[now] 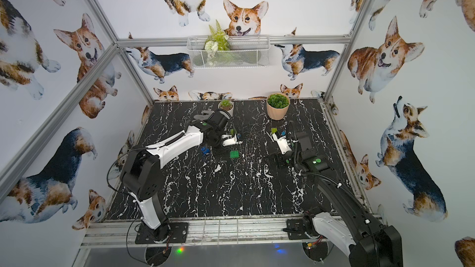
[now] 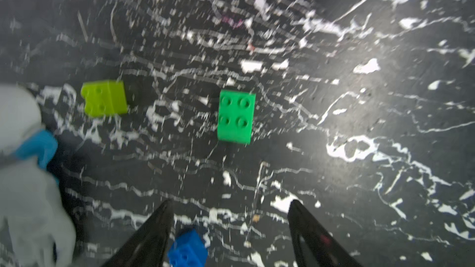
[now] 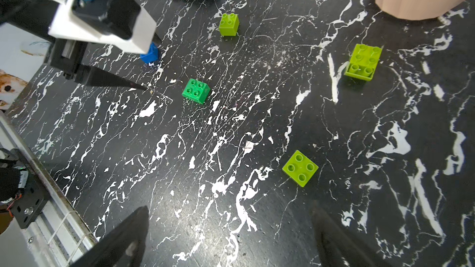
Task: Assemble the letter s with lego
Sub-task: Move the lego brick at the center of the board, then pick up the lego brick from the center of the board.
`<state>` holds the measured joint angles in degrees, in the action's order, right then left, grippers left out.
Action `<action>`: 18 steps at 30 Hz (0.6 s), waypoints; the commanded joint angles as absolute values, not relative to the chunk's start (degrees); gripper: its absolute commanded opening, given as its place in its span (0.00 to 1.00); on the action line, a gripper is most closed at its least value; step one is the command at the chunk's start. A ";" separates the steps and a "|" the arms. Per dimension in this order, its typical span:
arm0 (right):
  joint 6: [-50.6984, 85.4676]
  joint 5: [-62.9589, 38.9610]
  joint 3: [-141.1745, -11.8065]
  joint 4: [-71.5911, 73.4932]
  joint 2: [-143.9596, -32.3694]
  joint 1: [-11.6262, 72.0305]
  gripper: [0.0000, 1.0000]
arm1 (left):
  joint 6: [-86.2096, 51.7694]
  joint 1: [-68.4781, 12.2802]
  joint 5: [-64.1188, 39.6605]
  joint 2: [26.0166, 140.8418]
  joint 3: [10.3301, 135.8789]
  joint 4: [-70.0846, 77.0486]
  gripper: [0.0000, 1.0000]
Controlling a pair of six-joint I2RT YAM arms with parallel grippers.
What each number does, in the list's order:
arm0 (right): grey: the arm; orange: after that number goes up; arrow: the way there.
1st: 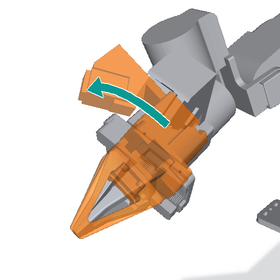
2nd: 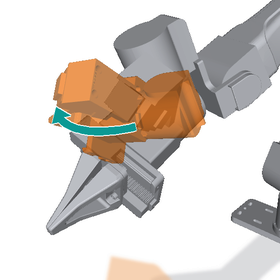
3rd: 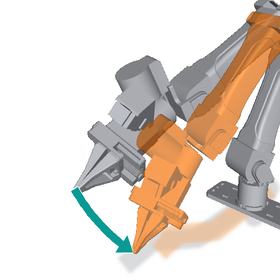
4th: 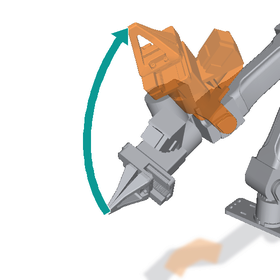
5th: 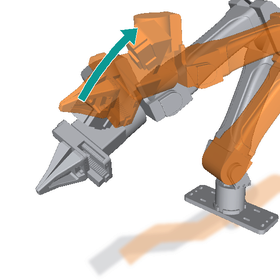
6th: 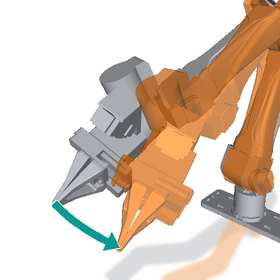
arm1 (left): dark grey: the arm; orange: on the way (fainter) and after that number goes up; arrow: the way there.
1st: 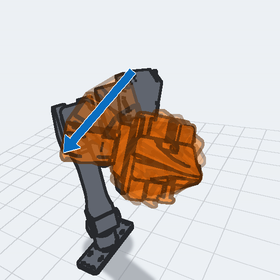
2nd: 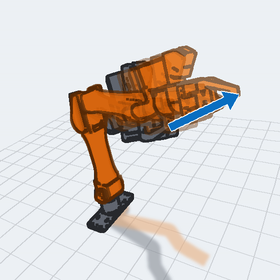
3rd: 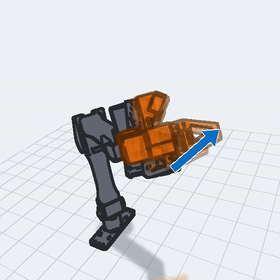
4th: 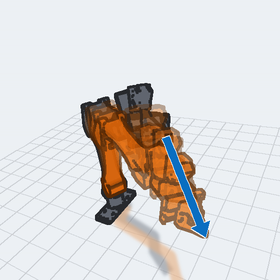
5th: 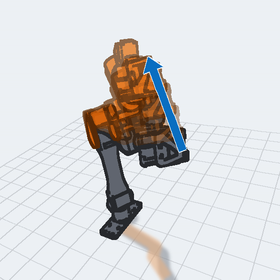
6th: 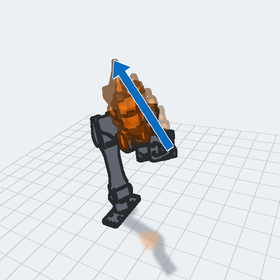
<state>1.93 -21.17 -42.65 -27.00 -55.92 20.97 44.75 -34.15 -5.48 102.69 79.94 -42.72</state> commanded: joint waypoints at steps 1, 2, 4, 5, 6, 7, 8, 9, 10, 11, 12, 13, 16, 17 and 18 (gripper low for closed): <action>1.77 -24.36 -43.29 -24.90 -56.73 21.13 1.00 | 42.47 -32.01 -3.10 98.51 75.61 -43.42 0.74; 1.61 -24.77 -43.41 -24.58 -57.08 21.11 1.00 | 43.48 -30.98 -2.86 97.44 74.37 -43.72 0.73; 1.67 -25.39 -43.76 -24.11 -57.88 21.12 1.00 | 45.26 -28.75 -2.55 95.91 72.64 -44.13 0.73; 1.58 -25.85 -43.98 -23.89 -58.32 21.25 1.00 | 46.38 -27.29 -2.76 95.46 71.63 -43.59 0.73; 1.53 -26.16 -44.12 -23.61 -58.69 21.25 1.00 | 47.72 -25.90 -2.95 95.45 70.47 -42.68 0.73; 1.58 -26.21 -44.21 -23.41 -58.94 21.20 1.00 | 48.87 -24.85 -2.96 94.20 69.65 -41.82 0.73; 1.58 -26.19 -44.34 -23.22 -59.22 21.26 1.00 | 49.85 -23.74 -2.61 93.58 68.83 -40.47 0.73; 1.62 -26.21 -44.38 -23.12 -59.38 21.23 1.00 | 49.29 -22.54 -2.36 93.71 68.33 -38.87 0.73; 1.59 -26.11 -44.38 -23.04 -59.50 21.25 1.00 | 47.37 -21.28 -2.77 94.24 68.92 -37.94 0.74; 1.75 -26.03 -44.46 -23.03 -59.63 21.24 1.00 | 44.91 -20.08 -3.64 94.69 70.49 -38.55 0.74; 1.76 -25.99 -44.47 -23.19 -59.66 21.23 1.00 | 43.02 -19.65 -4.22 96.96 72.07 -39.41 0.74; 1.76 -25.96 -44.40 -23.20 -59.65 21.21 1.00 | 42.03 -19.68 -4.43 97.77 72.68 -39.63 0.74; 1.89 -25.78 -44.17 -23.03 -59.68 21.28 1.00 | 38.29 -19.79 -5.95 99.95 72.99 -38.55 0.74; 1.88 -25.75 -44.04 -23.03 -59.68 21.34 1.00 | 37.66 -19.71 -5.86 101.17 73.21 -38.62 0.74; 1.93 -25.75 -43.99 -23.03 -59.68 21.34 1.00 | 37.08 -19.54 -5.54 102.51 73.71 -39.19 0.74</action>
